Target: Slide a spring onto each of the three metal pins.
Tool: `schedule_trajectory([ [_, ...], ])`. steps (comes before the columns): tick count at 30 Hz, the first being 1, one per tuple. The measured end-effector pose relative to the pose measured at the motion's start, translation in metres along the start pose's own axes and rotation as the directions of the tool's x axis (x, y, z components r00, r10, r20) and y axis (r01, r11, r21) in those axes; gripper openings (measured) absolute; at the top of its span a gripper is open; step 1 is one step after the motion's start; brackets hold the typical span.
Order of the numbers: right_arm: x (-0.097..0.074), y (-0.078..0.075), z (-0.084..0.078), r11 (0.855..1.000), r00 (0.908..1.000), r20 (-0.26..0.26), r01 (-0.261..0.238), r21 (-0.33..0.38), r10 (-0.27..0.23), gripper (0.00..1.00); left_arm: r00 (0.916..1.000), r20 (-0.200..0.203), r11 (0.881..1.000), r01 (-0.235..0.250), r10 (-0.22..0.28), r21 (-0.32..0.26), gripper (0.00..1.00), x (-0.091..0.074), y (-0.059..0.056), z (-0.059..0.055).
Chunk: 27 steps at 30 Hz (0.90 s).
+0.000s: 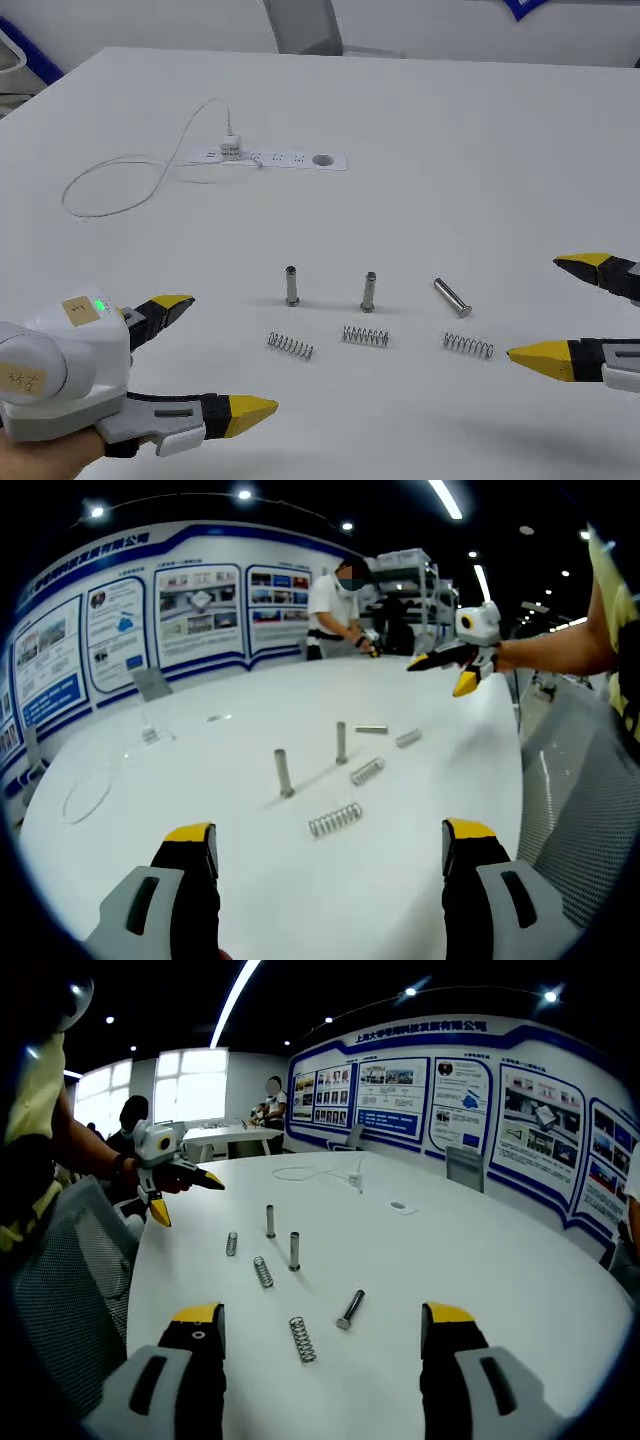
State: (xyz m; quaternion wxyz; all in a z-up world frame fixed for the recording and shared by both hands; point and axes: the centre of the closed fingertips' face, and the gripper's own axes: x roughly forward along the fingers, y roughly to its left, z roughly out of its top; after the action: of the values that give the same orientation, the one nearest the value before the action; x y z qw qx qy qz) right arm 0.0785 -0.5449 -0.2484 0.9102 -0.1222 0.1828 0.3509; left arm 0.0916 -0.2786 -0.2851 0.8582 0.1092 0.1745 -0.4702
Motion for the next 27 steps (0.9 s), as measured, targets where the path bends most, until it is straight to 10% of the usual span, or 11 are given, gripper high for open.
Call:
schedule_trajectory([
  [27, 0.075, -0.036, -0.007, 0.999, 0.9769, -0.212, 0.033, 0.037, -0.025, 0.55, 1.0000, 0.006, 1.000, -0.008, 0.008, -0.001, 0.94, -0.003, 0.002, -0.001],
])
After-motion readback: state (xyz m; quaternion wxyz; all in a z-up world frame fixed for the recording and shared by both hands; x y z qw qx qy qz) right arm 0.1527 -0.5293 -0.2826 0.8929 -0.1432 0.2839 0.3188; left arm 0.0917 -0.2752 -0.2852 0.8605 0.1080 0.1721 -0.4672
